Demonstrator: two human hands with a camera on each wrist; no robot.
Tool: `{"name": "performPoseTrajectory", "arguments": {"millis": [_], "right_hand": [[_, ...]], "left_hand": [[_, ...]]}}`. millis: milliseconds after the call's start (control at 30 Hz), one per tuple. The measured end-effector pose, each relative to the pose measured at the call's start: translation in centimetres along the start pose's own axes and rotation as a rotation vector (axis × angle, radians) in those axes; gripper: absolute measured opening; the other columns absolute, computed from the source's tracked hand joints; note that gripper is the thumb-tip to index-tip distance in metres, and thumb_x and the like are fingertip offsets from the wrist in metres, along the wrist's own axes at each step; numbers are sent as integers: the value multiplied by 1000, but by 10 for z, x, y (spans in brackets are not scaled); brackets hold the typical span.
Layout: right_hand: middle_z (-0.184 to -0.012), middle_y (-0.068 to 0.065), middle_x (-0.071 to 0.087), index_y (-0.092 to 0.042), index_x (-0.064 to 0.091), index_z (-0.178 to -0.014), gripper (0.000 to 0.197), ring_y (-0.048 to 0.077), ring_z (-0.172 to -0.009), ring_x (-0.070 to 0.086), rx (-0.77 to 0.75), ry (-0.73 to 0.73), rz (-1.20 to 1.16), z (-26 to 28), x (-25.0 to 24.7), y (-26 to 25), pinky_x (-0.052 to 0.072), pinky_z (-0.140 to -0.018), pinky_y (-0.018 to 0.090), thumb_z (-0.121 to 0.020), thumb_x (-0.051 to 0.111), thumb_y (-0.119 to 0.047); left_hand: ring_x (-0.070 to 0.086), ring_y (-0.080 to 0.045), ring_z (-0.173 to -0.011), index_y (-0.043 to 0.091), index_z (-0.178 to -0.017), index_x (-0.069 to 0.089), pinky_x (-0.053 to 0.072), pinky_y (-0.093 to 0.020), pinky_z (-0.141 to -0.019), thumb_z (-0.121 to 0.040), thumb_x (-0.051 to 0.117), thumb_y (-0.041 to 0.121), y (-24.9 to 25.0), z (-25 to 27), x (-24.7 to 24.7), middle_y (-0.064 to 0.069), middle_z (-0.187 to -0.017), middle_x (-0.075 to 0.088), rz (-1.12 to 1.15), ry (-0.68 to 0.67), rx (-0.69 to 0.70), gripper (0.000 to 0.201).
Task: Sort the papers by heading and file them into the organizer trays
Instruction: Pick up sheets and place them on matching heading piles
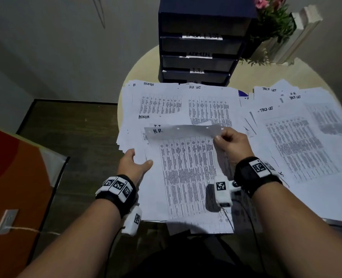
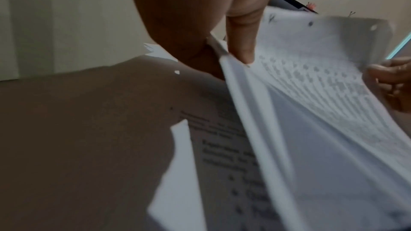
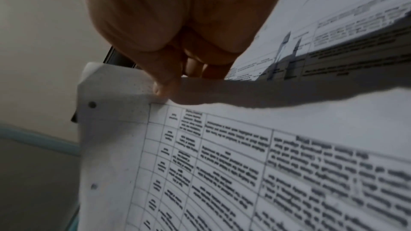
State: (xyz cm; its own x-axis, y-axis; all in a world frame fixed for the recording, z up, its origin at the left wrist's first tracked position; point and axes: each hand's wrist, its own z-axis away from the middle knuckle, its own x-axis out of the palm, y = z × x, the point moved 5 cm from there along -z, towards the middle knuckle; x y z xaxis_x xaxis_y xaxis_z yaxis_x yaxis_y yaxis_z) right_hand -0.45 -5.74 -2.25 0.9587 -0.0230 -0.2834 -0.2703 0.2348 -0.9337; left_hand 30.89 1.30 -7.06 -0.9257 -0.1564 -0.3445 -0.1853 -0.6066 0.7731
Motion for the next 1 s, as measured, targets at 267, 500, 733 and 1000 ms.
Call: {"name": "performPoseTrajectory", "arguments": {"millis": [267, 500, 733, 1000], "right_hand": [[-72, 7, 63, -19, 66, -75, 23, 20, -67, 56, 174, -53, 150, 8, -4, 42, 49, -71, 34, -88, 66, 1], [-63, -14, 62, -12, 69, -85, 29, 1, -60, 53, 82, -98, -40, 18, -5, 41, 44, -62, 13, -89, 55, 12], [-72, -1, 68, -3, 66, -84, 34, 11, -67, 59, 49, -264, -206, 28, -8, 36, 47, -67, 20, -83, 48, 26], [-80, -7, 69, -31, 75, -80, 47, 27, -83, 53, 83, -309, -154, 28, -15, 41, 40, -78, 41, -86, 58, 13]], "left_hand": [[55, -14, -123, 29, -143, 36, 48, -38, -101, -75, 77, -7, -5, -1, -1, 3, -140, 53, 121, -1, 88, 87], [53, -8, -120, 55, -145, 30, 57, -29, -77, -79, 74, -8, -2, 3, 7, 12, -155, 31, 61, -101, 161, 102], [52, -23, -57, 41, -138, 49, 43, -29, -45, -73, 81, -4, -12, 0, 8, 6, -131, 56, 111, -149, -1, 86], [57, -28, -66, 21, -99, 68, 47, -39, -61, -73, 84, 5, -8, 4, 6, -6, -79, 72, 128, -106, -10, 35]]}}
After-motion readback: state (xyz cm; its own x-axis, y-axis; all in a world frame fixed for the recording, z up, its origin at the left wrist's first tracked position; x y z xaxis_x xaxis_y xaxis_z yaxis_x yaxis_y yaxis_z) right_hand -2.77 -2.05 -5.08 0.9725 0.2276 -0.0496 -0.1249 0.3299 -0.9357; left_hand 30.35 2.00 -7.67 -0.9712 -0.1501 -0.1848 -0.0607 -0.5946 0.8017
